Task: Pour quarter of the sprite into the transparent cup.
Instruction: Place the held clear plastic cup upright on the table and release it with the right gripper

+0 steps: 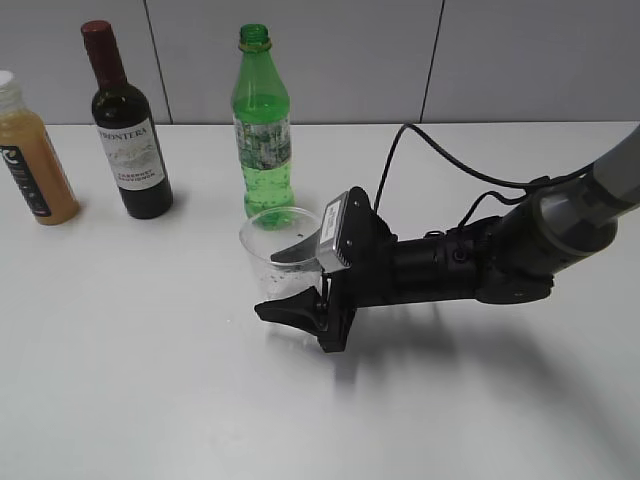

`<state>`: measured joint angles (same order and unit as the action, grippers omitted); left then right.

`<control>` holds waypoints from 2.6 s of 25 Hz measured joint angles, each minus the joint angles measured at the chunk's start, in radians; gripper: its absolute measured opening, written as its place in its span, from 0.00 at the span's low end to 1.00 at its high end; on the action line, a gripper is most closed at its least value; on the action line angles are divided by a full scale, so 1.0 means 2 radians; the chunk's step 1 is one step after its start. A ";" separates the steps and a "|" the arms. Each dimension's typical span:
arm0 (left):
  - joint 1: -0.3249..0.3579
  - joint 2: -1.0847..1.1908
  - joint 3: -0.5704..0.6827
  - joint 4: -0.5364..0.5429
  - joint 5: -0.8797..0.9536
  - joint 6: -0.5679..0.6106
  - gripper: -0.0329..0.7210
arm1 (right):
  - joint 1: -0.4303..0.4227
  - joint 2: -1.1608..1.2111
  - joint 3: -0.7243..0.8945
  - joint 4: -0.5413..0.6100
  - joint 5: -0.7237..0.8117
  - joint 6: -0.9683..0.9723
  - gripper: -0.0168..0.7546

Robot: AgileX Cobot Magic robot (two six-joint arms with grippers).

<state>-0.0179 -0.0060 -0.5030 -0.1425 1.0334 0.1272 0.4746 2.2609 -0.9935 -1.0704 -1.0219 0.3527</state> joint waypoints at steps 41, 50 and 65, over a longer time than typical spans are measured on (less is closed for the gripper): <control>0.000 0.000 0.000 0.000 0.000 0.000 0.83 | 0.005 0.005 -0.026 0.000 0.052 -0.048 0.85; 0.000 0.000 0.000 0.000 0.000 0.002 0.83 | 0.005 -0.018 0.026 0.024 0.083 -0.049 0.89; 0.000 0.000 0.000 -0.001 0.000 0.002 0.83 | -0.011 -0.105 0.133 0.168 0.125 -0.124 0.90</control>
<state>-0.0179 -0.0060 -0.5030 -0.1443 1.0334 0.1318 0.4517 2.0512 -0.7277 -0.7340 -0.7719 0.1050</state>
